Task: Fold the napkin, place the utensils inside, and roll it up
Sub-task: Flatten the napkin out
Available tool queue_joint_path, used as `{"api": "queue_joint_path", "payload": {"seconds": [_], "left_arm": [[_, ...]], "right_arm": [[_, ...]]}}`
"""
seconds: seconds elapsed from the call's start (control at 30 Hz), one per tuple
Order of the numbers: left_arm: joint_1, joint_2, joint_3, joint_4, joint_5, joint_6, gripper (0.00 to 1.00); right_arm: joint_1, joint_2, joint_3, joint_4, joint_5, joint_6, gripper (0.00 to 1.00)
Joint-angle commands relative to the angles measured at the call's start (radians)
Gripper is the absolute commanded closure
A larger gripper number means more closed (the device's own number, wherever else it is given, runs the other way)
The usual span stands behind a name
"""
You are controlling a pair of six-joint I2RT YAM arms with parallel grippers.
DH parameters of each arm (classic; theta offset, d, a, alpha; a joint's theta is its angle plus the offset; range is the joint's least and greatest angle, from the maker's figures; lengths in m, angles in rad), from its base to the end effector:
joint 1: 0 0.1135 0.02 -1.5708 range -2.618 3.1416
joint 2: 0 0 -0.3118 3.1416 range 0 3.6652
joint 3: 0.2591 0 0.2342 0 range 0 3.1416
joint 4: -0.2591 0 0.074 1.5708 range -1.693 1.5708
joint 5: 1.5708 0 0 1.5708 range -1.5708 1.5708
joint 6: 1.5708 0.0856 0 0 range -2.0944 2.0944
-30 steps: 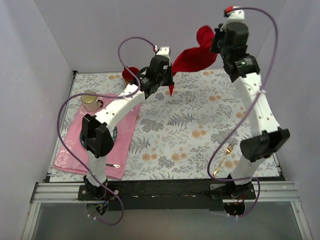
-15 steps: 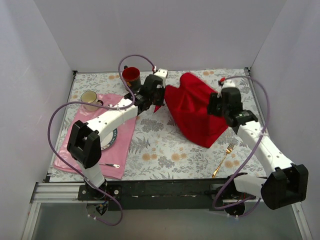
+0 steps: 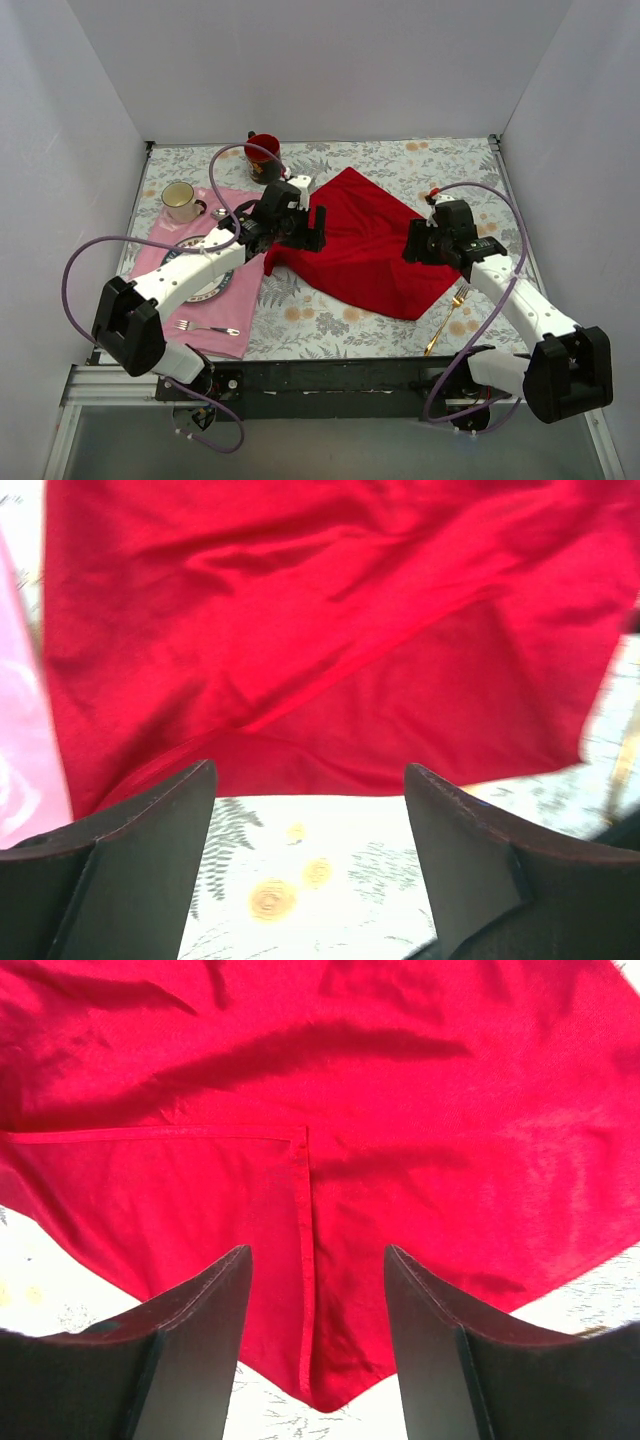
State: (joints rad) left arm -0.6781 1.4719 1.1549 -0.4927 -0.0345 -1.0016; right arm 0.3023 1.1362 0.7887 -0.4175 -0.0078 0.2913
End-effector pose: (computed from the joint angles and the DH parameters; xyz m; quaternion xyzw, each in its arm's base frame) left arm 0.2612 -0.2066 0.2947 -0.1558 0.9152 -0.2658 0.2598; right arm 0.2262 0.0712 0.2651 -0.0066 0.9199 0.1181 0.3739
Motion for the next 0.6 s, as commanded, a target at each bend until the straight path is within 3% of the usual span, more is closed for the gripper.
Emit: {"api": "queue_joint_path", "payload": {"seconds": [0.0,0.07,0.17,0.33,0.57], "left_arm": [[-0.015,-0.082,0.055,0.011,0.125,-0.014,0.24],[-0.018,-0.091,0.048,0.034,0.177,-0.029,0.25],[-0.018,-0.068,0.022,0.063,0.246,-0.086,0.29],[-0.021,-0.087,-0.04,0.124,0.307,-0.17,0.33],[-0.021,-0.107,-0.07,0.125,0.294,-0.186,0.3]], "right_arm": [[0.0,0.065,-0.006,0.058,-0.041,0.049,0.4],[0.001,0.092,-0.002,0.1,-0.117,0.034,0.5],[0.021,0.148,-0.011,0.175,-0.152,0.028,0.53],[0.122,0.287,0.062,0.143,-0.018,-0.018,0.46],[0.204,0.405,0.132,0.098,0.198,-0.055,0.45]]}}
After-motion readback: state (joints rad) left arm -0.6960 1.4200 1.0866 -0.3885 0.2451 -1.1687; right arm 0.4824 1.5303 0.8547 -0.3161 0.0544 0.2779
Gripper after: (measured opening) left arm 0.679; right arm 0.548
